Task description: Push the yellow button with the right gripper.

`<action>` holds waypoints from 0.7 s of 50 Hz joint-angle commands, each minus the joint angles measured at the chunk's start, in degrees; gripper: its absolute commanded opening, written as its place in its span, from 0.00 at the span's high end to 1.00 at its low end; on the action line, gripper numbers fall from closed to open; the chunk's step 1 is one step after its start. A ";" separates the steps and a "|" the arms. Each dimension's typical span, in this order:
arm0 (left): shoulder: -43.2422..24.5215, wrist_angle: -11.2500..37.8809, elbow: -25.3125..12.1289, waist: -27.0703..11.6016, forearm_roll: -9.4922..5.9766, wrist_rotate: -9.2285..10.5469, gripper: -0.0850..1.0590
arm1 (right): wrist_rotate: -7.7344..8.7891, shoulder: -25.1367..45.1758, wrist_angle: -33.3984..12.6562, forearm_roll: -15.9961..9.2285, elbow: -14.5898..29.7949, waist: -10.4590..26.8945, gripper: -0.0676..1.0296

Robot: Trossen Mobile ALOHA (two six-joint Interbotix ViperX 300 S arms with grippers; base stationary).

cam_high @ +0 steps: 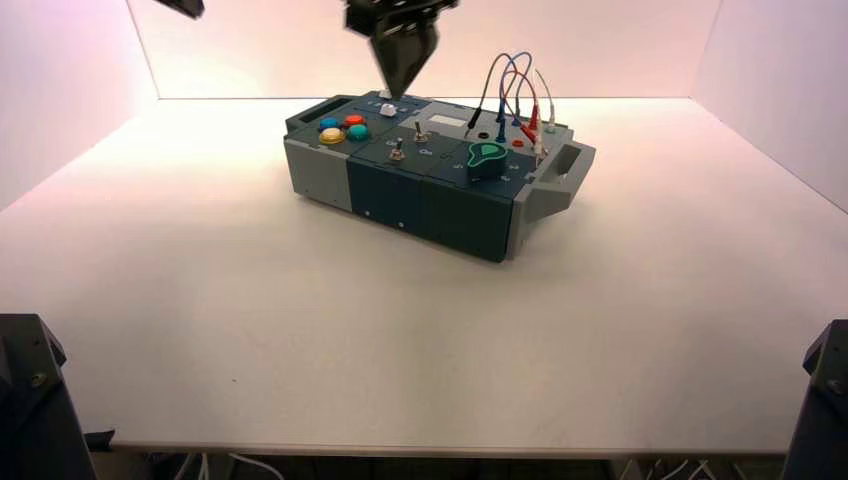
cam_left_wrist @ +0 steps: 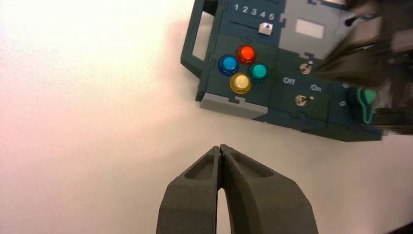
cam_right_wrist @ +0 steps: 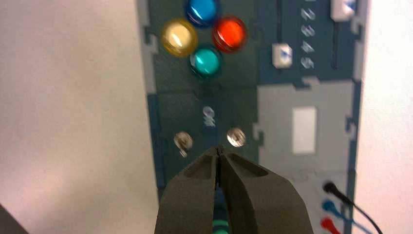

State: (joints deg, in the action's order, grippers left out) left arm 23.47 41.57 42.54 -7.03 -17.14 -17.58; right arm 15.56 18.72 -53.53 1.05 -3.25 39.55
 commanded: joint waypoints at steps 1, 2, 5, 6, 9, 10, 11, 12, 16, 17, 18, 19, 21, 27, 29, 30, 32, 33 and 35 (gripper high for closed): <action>-1.85 -3.08 -1.93 0.00 0.09 -0.18 0.95 | -0.09 -5.63 1.14 -0.79 -2.64 -0.97 0.96; -2.29 -3.43 -2.02 0.00 0.18 -0.26 0.95 | 0.00 -6.15 1.14 -0.88 -3.08 -1.23 0.96; -3.25 -4.22 -2.37 0.00 0.18 -0.26 0.95 | 0.00 -7.21 1.23 -0.97 -4.13 -1.85 0.96; -3.52 -4.22 -2.46 0.00 0.26 -0.26 0.95 | 0.00 -7.65 1.23 -1.05 -4.48 -2.11 0.96; -4.75 -4.57 -3.08 -0.09 0.35 -0.44 0.95 | 0.00 -8.70 1.23 -1.05 -5.36 -2.64 0.96; -4.92 -4.57 -3.25 -0.09 0.35 -0.53 0.95 | -0.09 -9.14 1.14 -1.05 -5.63 -2.81 0.96; -5.27 -4.57 -3.43 0.00 0.35 -0.70 0.95 | -0.09 -9.40 1.14 -1.14 -5.80 -2.90 0.96; -5.54 -4.57 -3.60 0.00 0.44 -0.88 0.95 | -0.09 -9.76 1.05 -1.23 -6.15 -3.16 0.96; -7.12 -4.92 -4.48 0.00 0.53 -2.11 0.95 | -0.09 -11.69 0.79 -1.67 -8.00 -3.87 0.96; -7.47 -5.10 -4.57 0.00 0.53 -2.29 0.95 | -0.09 -11.87 0.70 -1.76 -8.17 -3.87 0.96; -7.73 -5.19 -4.66 0.00 0.62 -2.46 0.95 | -0.09 -12.30 0.70 -1.93 -8.70 -4.04 0.96; -8.09 -5.36 -4.83 0.00 0.53 -2.72 0.95 | -0.18 -12.66 0.70 -2.11 -9.23 -4.13 0.96; -8.70 -5.63 -5.01 0.00 0.62 -3.08 0.95 | -0.18 -13.01 0.70 -2.29 -9.76 -4.22 0.96; -10.63 -5.89 -4.66 -0.09 0.70 -3.60 0.95 | -0.09 -15.12 1.49 -2.72 -13.80 -4.66 0.96; -11.16 -6.06 -4.39 -0.09 0.79 -3.69 0.95 | 0.00 -15.56 2.11 -2.55 -15.03 -4.83 0.96; -11.34 -6.15 -4.39 -0.09 0.97 -3.78 0.95 | 0.00 -15.73 2.20 -2.46 -15.29 -4.83 0.96; -11.60 -6.15 -4.39 -0.09 1.23 -3.78 0.95 | 0.09 -16.17 2.37 -2.29 -16.00 -5.10 0.96; -11.69 -6.15 -4.48 -0.09 1.23 -3.78 0.95 | 0.18 -16.44 2.37 -2.11 -16.35 -5.19 0.96; -12.04 -6.15 -4.66 -0.09 1.14 -3.78 0.95 | 0.18 -16.79 2.46 -2.02 -16.88 -5.45 0.96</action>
State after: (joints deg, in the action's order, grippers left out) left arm 11.43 35.86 39.20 -7.03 -16.08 -21.09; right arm 15.56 4.83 -51.68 -1.23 -19.86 34.89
